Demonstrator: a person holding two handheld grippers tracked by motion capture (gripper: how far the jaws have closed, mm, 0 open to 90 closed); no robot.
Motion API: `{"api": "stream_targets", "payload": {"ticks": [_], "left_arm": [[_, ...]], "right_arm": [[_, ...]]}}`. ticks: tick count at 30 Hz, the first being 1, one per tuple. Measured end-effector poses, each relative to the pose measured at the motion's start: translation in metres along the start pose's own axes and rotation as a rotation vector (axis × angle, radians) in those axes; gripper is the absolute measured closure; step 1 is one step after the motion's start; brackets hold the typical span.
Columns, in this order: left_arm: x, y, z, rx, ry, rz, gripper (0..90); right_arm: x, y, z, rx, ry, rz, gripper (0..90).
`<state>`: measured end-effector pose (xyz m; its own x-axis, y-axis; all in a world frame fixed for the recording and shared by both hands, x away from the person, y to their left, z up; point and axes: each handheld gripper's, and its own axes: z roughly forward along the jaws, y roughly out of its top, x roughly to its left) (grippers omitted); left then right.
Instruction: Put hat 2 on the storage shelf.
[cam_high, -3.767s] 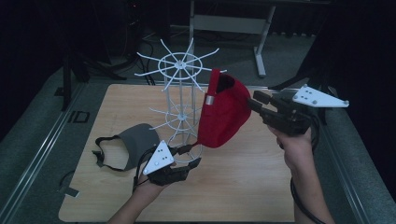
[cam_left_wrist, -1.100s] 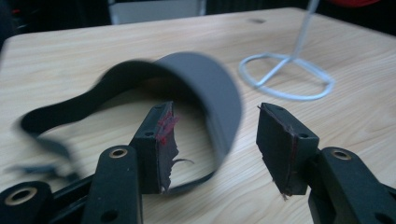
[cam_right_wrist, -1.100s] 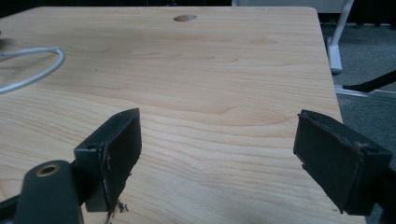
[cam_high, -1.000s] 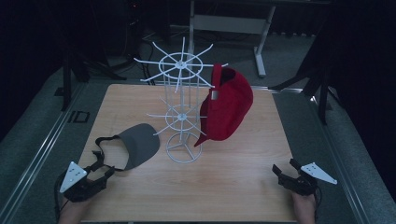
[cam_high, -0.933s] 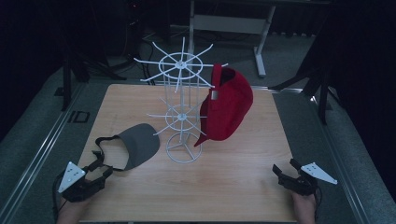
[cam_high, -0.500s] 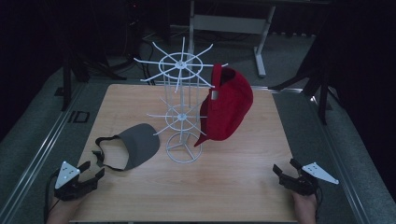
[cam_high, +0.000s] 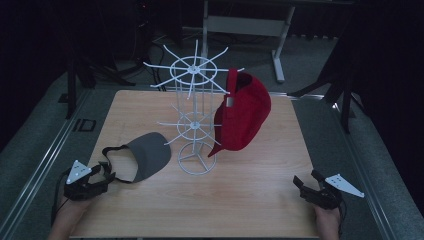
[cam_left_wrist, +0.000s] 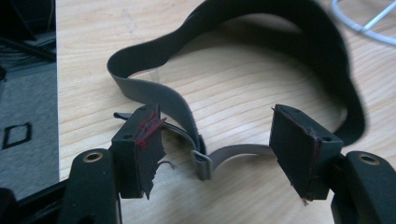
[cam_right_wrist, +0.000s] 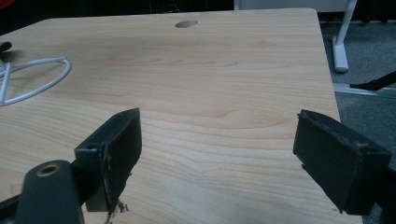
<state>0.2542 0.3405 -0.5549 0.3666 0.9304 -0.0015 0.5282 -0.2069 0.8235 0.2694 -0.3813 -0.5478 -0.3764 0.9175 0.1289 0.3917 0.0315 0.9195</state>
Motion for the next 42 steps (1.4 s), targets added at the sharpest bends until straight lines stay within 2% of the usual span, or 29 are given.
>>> {"api": "stream_targets", "payload": {"ticks": [2,4,6,8,9,10,11,14,16,24,27,28,31,32,33,34,38,42], "left_arm": [[-0.001,0.0,0.006,0.036,0.005,0.012,35.6],[-0.002,0.0,0.008,0.05,0.007,0.016,36.4],[-0.004,0.0,0.011,0.082,0.018,0.023,40.0],[-0.004,0.0,0.012,0.088,0.022,0.029,46.8],[-0.005,0.0,0.012,0.098,0.028,0.032,46.8],[-0.006,0.0,0.014,0.119,0.047,0.041,49.2],[-0.007,0.001,0.015,0.124,0.056,0.042,59.2],[-0.008,0.001,0.015,0.125,0.075,0.031,73.4],[-0.01,0.001,0.015,0.125,0.095,0.044,81.1],[-0.014,0.006,0.007,0.046,0.166,0.055,84.9],[-0.015,0.011,0.003,0.029,0.164,0.06,85.1],[-0.017,0.017,-0.001,0.003,0.156,0.07,85.1],[-0.018,0.024,-0.006,-0.019,0.152,0.083,85.2],[-0.022,0.03,-0.01,-0.042,0.153,0.098,85.2],[-0.022,0.03,-0.01,-0.042,0.153,0.098,85.2],[-0.025,0.036,-0.013,-0.062,0.152,0.117,85.2],[-0.033,0.05,-0.019,-0.104,0.147,0.141,85.2],[-0.041,0.062,-0.021,-0.153,0.109,0.16,85.2]], "right_arm": [[0.001,0.0,0.0,0.0,0.003,-0.001,15.2],[0.0,0.001,0.0,-0.001,0.005,-0.002,15.2],[0.0,0.001,-0.001,-0.003,0.005,0.004,15.2],[0.0,0.002,-0.001,-0.003,0.005,0.002,15.3],[0.0,0.002,-0.001,-0.003,0.005,0.002,15.3],[0.001,0.002,-0.001,-0.003,0.004,-0.001,15.3],[0.001,0.002,-0.001,-0.005,0.005,0.001,15.2],[0.002,0.003,-0.001,-0.006,0.006,-0.002,15.3],[0.002,0.003,-0.001,-0.007,0.006,-0.005,15.3],[0.002,0.003,-0.001,-0.007,0.008,-0.001,15.3],[0.002,0.003,-0.001,-0.005,0.006,-0.003,15.3],[0.002,0.004,-0.001,-0.008,0.007,-0.002,15.3],[0.002,0.004,0.0,-0.006,0.008,0.002,15.3],[0.002,0.004,0.0,-0.007,0.009,0.0,15.3],[0.002,0.004,0.0,-0.007,0.009,0.0,15.3],[0.002,0.004,0.0,-0.007,0.007,-0.003,15.3],[0.001,0.004,-0.002,-0.015,0.004,0.001,15.3],[0.0,0.002,-0.003,-0.018,0.004,0.007,15.3]]}}
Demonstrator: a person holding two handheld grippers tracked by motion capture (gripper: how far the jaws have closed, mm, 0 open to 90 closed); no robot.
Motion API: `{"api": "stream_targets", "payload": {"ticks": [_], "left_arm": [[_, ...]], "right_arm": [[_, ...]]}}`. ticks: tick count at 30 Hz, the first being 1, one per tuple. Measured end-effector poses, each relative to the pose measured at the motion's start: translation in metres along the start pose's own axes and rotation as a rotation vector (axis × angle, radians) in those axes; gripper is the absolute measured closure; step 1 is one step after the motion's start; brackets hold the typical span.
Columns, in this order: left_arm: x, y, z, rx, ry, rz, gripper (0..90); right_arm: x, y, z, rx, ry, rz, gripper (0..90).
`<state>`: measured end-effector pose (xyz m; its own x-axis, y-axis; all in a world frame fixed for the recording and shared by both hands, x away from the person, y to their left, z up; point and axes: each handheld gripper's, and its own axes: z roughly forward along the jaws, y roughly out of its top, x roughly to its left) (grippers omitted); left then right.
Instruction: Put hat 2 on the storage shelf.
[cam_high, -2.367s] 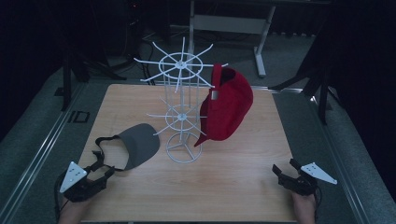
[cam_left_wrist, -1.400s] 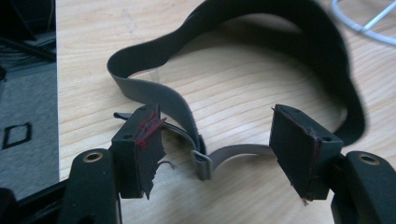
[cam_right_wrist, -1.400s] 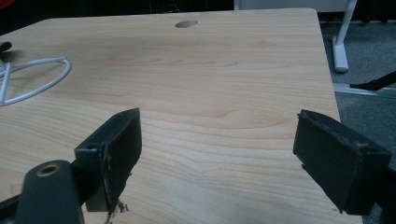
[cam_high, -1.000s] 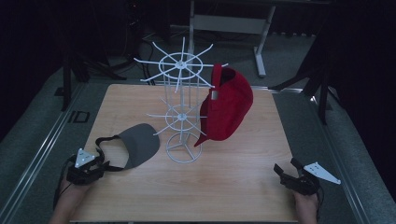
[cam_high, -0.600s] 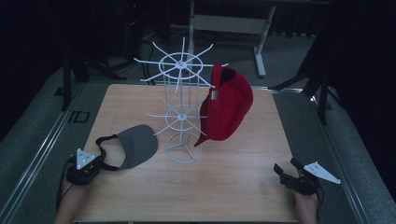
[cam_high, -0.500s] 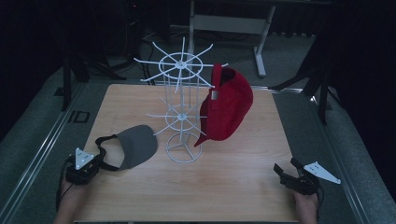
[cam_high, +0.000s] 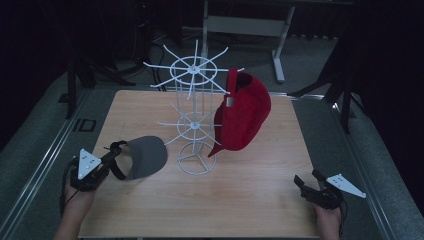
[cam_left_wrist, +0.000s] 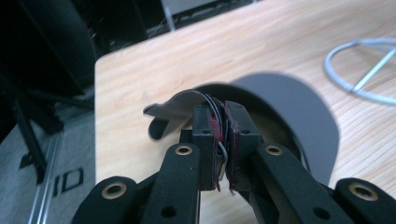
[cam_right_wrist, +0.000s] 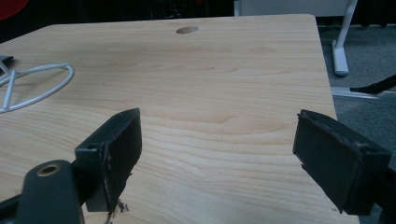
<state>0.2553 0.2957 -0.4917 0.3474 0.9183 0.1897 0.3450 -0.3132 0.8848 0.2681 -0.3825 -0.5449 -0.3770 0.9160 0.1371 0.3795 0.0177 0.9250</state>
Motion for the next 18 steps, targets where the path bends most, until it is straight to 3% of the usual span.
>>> {"api": "stream_targets", "payload": {"ticks": [2,3,12,18], "left_arm": [[-0.001,0.002,0.0,-0.015,-0.013,0.006,85.2],[-0.003,0.007,0.001,-0.034,-0.04,0.009,85.2],[-0.01,0.023,0.0,-0.116,-0.085,0.04,85.2],[-0.011,0.034,-0.002,-0.169,-0.123,0.03,85.2]], "right_arm": [[0.0,-0.001,0.0,-0.001,0.002,0.004,15.3],[0.0,-0.001,0.0,0.0,0.001,0.003,15.3],[-0.001,0.0,-0.003,-0.01,0.003,0.01,15.3],[-0.002,0.001,-0.003,-0.004,0.015,0.024,17.0]]}}
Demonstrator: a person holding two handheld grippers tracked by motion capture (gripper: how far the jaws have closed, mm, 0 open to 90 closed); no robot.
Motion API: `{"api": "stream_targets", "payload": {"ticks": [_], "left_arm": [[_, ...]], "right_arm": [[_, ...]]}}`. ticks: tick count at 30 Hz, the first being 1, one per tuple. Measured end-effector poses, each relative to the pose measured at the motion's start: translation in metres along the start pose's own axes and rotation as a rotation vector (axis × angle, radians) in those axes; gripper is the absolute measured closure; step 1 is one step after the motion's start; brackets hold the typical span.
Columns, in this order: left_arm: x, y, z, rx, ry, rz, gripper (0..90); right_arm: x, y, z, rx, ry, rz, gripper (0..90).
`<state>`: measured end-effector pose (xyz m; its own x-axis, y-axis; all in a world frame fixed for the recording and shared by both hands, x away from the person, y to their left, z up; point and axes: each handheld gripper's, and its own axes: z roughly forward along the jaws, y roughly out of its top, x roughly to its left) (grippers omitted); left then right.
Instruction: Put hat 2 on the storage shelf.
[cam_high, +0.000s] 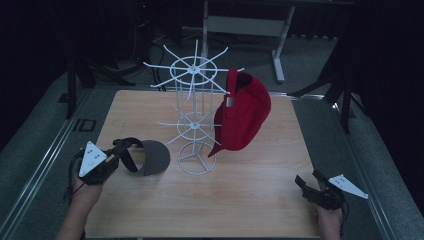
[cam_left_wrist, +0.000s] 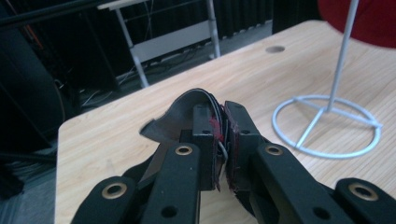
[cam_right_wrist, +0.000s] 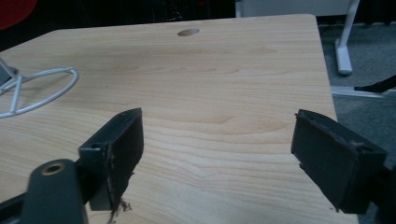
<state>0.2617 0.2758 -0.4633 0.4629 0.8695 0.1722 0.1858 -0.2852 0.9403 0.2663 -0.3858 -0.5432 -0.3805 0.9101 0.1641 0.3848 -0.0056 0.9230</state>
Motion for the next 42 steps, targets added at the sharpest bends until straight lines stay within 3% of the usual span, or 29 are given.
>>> {"api": "stream_targets", "payload": {"ticks": [7,14,17,19,26,30,32,35,38,42], "left_arm": [[-0.001,0.015,0.002,-0.071,-0.057,-0.031,85.2],[-0.002,0.028,0.003,-0.127,-0.098,-0.033,85.2],[-0.002,0.031,0.002,-0.135,-0.107,-0.035,85.1],[-0.002,0.034,0.002,-0.148,-0.113,-0.047,85.1],[-0.001,0.05,-0.004,-0.18,-0.121,-0.041,85.1],[0.001,0.06,-0.008,-0.189,-0.125,-0.033,85.1],[0.0,0.064,-0.009,-0.196,-0.129,-0.032,85.1],[0.0,0.07,-0.011,-0.204,-0.134,-0.029,85.1],[0.001,0.076,-0.013,-0.216,-0.132,-0.028,85.1],[0.005,0.085,-0.016,-0.231,-0.144,-0.029,85.1]], "right_arm": [[-0.002,0.0,-0.001,-0.019,0.001,0.015,17.0],[-0.003,-0.002,-0.003,-0.039,-0.016,0.015,16.0],[-0.001,-0.003,-0.003,-0.037,-0.055,-0.007,14.3],[0.001,-0.004,-0.002,-0.025,-0.11,-0.043,14.3],[0.005,-0.007,0.001,-0.009,-0.153,-0.054,14.2],[0.006,-0.008,0.002,-0.001,-0.222,-0.075,14.3],[0.007,-0.008,0.004,0.03,-0.288,-0.081,14.3],[0.005,-0.007,0.005,0.068,-0.357,-0.059,14.3],[0.0,-0.007,0.006,0.105,-0.372,-0.003,14.4],[-0.002,-0.007,0.007,0.114,-0.355,0.01,14.4]]}}
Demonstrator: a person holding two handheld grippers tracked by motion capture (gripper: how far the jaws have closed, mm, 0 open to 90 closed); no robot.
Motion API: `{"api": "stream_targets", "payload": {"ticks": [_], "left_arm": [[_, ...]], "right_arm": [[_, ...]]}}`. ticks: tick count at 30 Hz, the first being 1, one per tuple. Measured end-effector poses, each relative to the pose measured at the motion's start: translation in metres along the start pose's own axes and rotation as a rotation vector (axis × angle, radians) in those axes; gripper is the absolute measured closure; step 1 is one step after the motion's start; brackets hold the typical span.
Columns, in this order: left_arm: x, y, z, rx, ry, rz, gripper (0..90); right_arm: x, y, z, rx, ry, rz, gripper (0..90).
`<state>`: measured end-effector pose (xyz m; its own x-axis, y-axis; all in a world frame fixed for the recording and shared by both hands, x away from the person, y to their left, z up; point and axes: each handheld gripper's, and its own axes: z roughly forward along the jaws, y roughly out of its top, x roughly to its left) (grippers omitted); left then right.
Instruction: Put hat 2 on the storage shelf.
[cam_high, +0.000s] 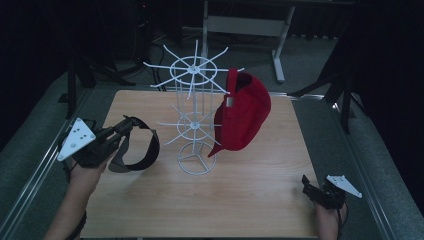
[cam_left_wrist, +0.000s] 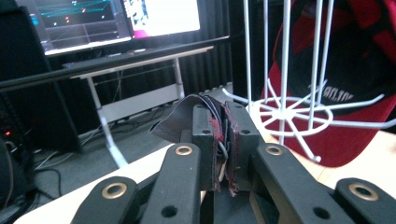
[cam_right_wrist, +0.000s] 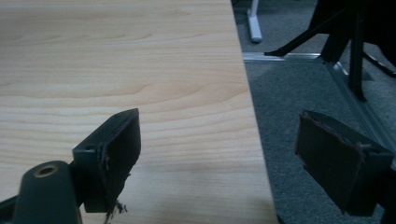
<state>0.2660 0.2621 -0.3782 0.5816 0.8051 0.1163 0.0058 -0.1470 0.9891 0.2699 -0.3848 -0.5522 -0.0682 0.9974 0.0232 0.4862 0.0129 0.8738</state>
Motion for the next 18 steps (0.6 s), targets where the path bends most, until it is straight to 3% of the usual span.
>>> {"api": "stream_targets", "payload": {"ticks": [3,18], "left_arm": [[0.002,0.009,0.0,-0.011,0.001,0.012,85.1],[0.005,0.087,0.007,-0.074,0.02,0.089,85.2]], "right_arm": [[0.002,-0.001,0.0,0.006,0.014,-0.018,14.4],[0.0,-0.001,0.0,0.004,0.039,-0.005,14.4]]}}
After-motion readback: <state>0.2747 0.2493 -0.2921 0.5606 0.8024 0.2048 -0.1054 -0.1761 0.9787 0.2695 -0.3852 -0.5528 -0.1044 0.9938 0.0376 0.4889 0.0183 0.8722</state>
